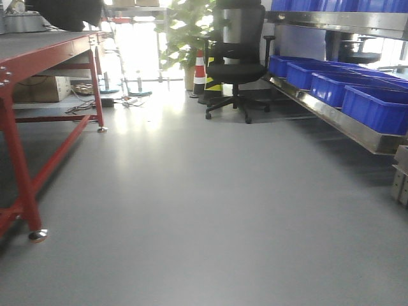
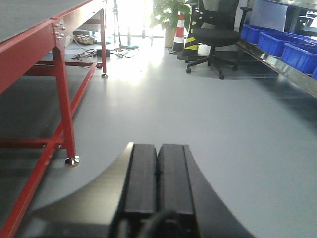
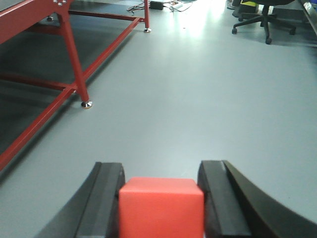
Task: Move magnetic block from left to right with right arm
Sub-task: 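Drive the base away from the table carrying the cube in the right gripper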
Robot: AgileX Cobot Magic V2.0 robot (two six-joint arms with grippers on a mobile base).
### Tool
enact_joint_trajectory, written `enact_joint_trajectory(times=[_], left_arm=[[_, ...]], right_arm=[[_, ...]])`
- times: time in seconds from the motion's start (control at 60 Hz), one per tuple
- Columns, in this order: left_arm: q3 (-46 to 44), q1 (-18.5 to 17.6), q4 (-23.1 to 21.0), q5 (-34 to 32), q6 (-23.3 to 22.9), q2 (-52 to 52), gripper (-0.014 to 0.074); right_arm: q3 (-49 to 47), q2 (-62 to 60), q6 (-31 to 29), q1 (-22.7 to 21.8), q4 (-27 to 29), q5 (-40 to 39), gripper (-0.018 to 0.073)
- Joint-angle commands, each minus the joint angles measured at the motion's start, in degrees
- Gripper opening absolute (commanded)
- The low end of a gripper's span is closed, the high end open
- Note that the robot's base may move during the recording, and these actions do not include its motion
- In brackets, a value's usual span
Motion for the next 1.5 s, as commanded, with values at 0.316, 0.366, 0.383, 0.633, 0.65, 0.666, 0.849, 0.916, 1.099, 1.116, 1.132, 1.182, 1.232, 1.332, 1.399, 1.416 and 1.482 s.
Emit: enact_joint_trajectory(times=[0.316,0.366,0.383,0.633,0.65,0.666,0.849,0.916,1.099,1.116,1.132,1.182,1.232,1.332,1.399,1.416,1.482], left_arm=[[0.5,0.0,-0.3,-4.7,0.0,-0.9,-0.0116],[0.5,0.0,-0.3,-4.7,0.0,-0.9,-0.0116],[0.5,0.0,-0.3,-4.7,0.0,-0.9,-0.0116],[0.5,0.0,-0.3,-4.7,0.0,-0.9,-0.0116],[0.5,0.0,-0.3,-4.7,0.0,-0.9,-0.0116],[0.5,0.0,-0.3,-4.7,0.0,-0.9,-0.0116],[0.5,0.0,-0.3,-4.7,0.0,-0.9,-0.0116],[0.5,0.0,-0.3,-4.7,0.0,-0.9,-0.0116],[0.5,0.0,-0.3,-4.7,0.0,-0.9,-0.0116],[0.5,0.0,-0.3,-4.7,0.0,-0.9,-0.0116],[0.5,0.0,-0.3,-4.7,0.0,-0.9,-0.0116],[0.5,0.0,-0.3,-4.7,0.0,-0.9,-0.0116],[0.5,0.0,-0.3,-4.7,0.0,-0.9,-0.0116],[0.5,0.0,-0.3,-4.7,0.0,-0.9,-0.0116],[0.5,0.2,-0.3,-4.7,0.0,-0.9,-0.0116],[0.5,0.2,-0.3,-4.7,0.0,-0.9,-0.0116],[0.5,0.2,-0.3,-4.7,0.0,-0.9,-0.0116]], right_arm=[[-1.4,0.6,-0.5,-0.3,-0.6,-5.2,0.0225],[-1.4,0.6,-0.5,-0.3,-0.6,-5.2,0.0225],[-1.4,0.6,-0.5,-0.3,-0.6,-5.2,0.0225],[-1.4,0.6,-0.5,-0.3,-0.6,-5.2,0.0225],[-1.4,0.6,-0.5,-0.3,-0.6,-5.2,0.0225],[-1.4,0.6,-0.5,-0.3,-0.6,-5.2,0.0225],[-1.4,0.6,-0.5,-0.3,-0.6,-5.2,0.0225],[-1.4,0.6,-0.5,-0.3,-0.6,-5.2,0.0225],[-1.4,0.6,-0.5,-0.3,-0.6,-5.2,0.0225],[-1.4,0.6,-0.5,-0.3,-0.6,-5.2,0.0225],[-1.4,0.6,-0.5,-0.3,-0.6,-5.2,0.0225],[-1.4,0.6,-0.5,-0.3,-0.6,-5.2,0.0225],[-1.4,0.6,-0.5,-0.3,-0.6,-5.2,0.0225],[-1.4,0.6,-0.5,-0.3,-0.6,-5.2,0.0225],[-1.4,0.6,-0.5,-0.3,-0.6,-5.2,0.0225],[-1.4,0.6,-0.5,-0.3,-0.6,-5.2,0.0225],[-1.4,0.6,-0.5,-0.3,-0.6,-5.2,0.0225]])
